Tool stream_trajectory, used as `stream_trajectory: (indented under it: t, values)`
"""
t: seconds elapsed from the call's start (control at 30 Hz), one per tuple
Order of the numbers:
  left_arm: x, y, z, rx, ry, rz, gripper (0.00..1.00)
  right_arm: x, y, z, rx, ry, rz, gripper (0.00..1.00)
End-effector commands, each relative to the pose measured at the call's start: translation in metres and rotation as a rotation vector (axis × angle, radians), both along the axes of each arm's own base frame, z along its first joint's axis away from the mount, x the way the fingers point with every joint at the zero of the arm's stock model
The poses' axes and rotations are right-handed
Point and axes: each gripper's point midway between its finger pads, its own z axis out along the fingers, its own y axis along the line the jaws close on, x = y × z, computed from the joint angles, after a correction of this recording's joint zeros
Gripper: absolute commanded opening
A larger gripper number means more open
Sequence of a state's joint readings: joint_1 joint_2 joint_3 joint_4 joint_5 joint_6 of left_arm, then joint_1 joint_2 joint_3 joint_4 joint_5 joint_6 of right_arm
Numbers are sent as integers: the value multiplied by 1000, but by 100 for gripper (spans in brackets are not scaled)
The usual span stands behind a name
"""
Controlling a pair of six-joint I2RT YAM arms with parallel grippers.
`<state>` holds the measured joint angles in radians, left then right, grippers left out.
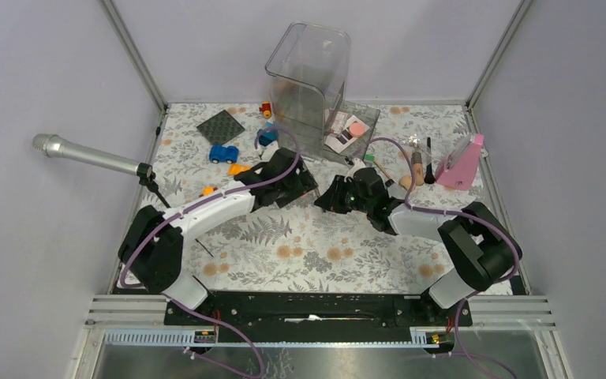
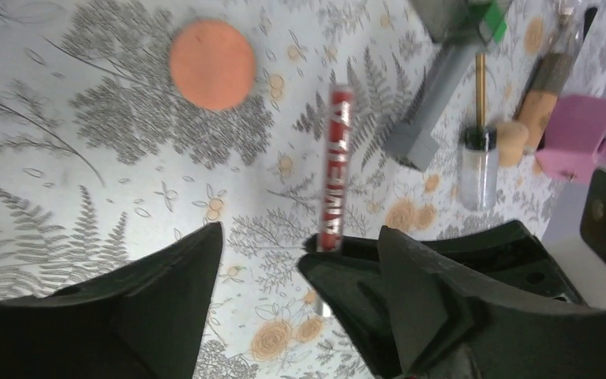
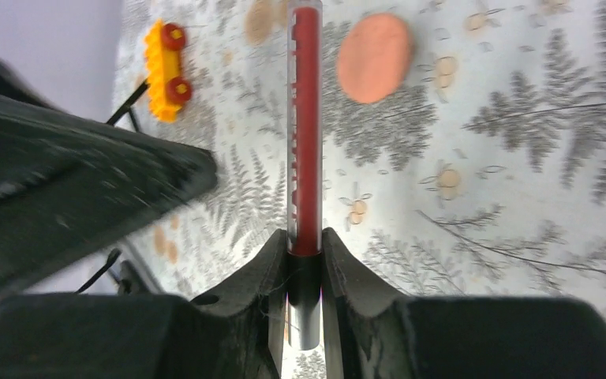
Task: Organize the makeup
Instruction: Pick up the lipstick at the center of the board, then place the lipstick in the drawer.
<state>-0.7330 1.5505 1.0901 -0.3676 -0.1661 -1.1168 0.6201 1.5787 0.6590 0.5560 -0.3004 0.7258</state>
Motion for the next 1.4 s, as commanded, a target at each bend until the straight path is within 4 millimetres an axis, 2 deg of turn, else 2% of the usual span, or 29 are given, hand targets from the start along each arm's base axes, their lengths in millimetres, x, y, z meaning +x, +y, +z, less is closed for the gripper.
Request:
stream_trajectory:
  t: [0.0,0.13,0.27,0.4,0.53,0.6,0.67,0.9,1.0,1.1,1.23,1.37]
  values:
    - [28,37,51,41,-146,75,83,28,-24,21,-151,-79,-146,7]
    - [31,79,52,155,-169,128,95,52,-52,36,-293,-142,-272,8]
    - [21,111,34,236,-138,148,96,82,-81,54,-381,-168,-411,9]
    - [8,131,20,279,-116,143,96,114,-108,68,-391,-149,-498,9]
    - [-2,141,15,304,-116,119,96,146,-128,78,-395,-148,-551,9]
    - [-5,145,14,311,-119,110,96,158,-136,74,-422,-123,-561,9]
    - [-9,148,13,312,-121,106,96,175,-138,74,-434,-120,-568,10]
    - [-21,151,7,287,-102,85,96,225,-138,40,-537,-69,-578,12]
    - [-27,151,5,272,-87,80,96,239,-135,22,-580,-32,-566,16]
    - [-32,149,2,257,-77,73,96,250,-136,13,-610,-17,-579,18]
    - [-35,151,3,253,-82,75,96,257,-138,9,-626,-19,-592,31]
    - [-36,153,5,253,-91,83,97,258,-139,15,-636,-32,-586,53]
